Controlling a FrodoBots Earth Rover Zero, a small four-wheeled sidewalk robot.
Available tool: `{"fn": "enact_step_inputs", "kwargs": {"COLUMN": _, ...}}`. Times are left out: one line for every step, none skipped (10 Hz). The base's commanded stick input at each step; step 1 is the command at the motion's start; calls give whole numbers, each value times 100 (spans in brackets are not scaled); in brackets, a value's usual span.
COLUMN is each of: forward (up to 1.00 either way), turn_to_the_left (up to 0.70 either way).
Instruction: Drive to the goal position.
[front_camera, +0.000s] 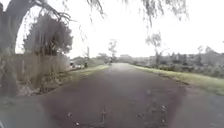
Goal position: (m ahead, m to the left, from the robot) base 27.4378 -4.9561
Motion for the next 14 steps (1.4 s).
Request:
{"fn": "enact_step_inputs", "kwargs": {"forward": 70, "turn_to_the_left": 0}}
{"fn": "enact_step_inputs", "kwargs": {"forward": 70, "turn_to_the_left": 0}}
{"fn": "enact_step_inputs", "kwargs": {"forward": 70, "turn_to_the_left": 0}}
{"fn": "enact_step_inputs", "kwargs": {"forward": 70, "turn_to_the_left": 0}}
{"fn": "enact_step_inputs", "kwargs": {"forward": 70, "turn_to_the_left": 0}}
{"fn": "enact_step_inputs", "kwargs": {"forward": 70, "turn_to_the_left": 0}}
{"fn": "enact_step_inputs", "kwargs": {"forward": 70, "turn_to_the_left": 0}}
{"fn": "enact_step_inputs", "kwargs": {"forward": 70, "turn_to_the_left": -17}}
{"fn": "enact_step_inputs", "kwargs": {"forward": 70, "turn_to_the_left": -35}}
{"fn": "enact_step_inputs", "kwargs": {"forward": 70, "turn_to_the_left": -35}}
{"fn": "enact_step_inputs", "kwargs": {"forward": 70, "turn_to_the_left": -35}}
{"fn": "enact_step_inputs", "kwargs": {"forward": 70, "turn_to_the_left": -35}}
{"fn": "enact_step_inputs", "kwargs": {"forward": 70, "turn_to_the_left": -35}}
{"fn": "enact_step_inputs", "kwargs": {"forward": 70, "turn_to_the_left": -35}}
